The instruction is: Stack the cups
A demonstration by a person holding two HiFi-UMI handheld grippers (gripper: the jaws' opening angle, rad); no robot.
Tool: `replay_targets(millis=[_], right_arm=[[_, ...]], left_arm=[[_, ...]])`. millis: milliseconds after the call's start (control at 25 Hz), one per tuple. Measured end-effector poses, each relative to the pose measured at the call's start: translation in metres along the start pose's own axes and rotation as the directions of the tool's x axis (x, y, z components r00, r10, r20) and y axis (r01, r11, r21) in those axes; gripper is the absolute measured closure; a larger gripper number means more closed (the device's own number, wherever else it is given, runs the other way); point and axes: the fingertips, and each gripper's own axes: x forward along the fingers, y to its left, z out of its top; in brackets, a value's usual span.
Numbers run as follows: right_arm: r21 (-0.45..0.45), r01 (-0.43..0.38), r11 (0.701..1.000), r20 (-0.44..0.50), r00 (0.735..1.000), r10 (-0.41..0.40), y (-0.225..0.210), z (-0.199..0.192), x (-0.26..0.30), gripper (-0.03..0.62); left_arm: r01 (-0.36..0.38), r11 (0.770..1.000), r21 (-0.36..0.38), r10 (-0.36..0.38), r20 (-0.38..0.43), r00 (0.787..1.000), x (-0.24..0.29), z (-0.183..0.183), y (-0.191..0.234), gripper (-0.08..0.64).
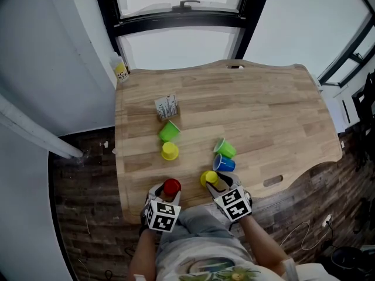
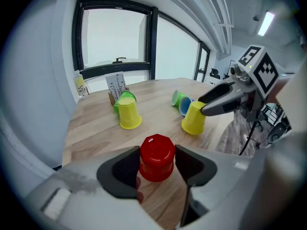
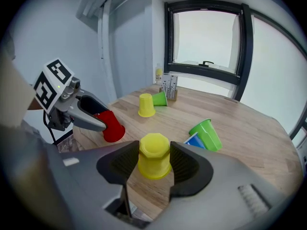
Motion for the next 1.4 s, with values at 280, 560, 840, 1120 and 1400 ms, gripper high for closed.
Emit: replay_targets(millis=[280,560,840,1120,1400], right_arm=[[-0.020,-0.025,0.999,0.016,1.000,0.026,0.008,0.018,0.007,0.387],[-0.043,-0.056,0.997,0.020,0.998,0.057,0.019,0.031,0.019,0.387],[-0.061,-0.094,0.994,-0.004,0.996,0.093,0.031,0.027,0.031,0.387],[-0.068,-0.115,0.991,-0.015,0.993,0.114,0.038,0.021,0.034,0.387],[-0.067,-0.115,0.991,-0.024,0.993,0.114,0.039,0.019,0.034,0.387]], left_arm=[[0.024,1.000,0.010,-0.024,-0.003,1.000,0.005,0.008,0.002,0.318],[0.026,0.999,0.025,-0.026,0.002,1.000,0.010,0.019,0.007,0.318],[0.051,0.998,0.033,-0.051,-0.001,0.999,0.015,0.025,0.003,0.318],[0.079,0.996,0.035,-0.078,-0.013,0.997,0.018,0.024,-0.006,0.318],[0.078,0.996,0.031,-0.077,-0.017,0.997,0.019,0.022,-0.007,0.318]])
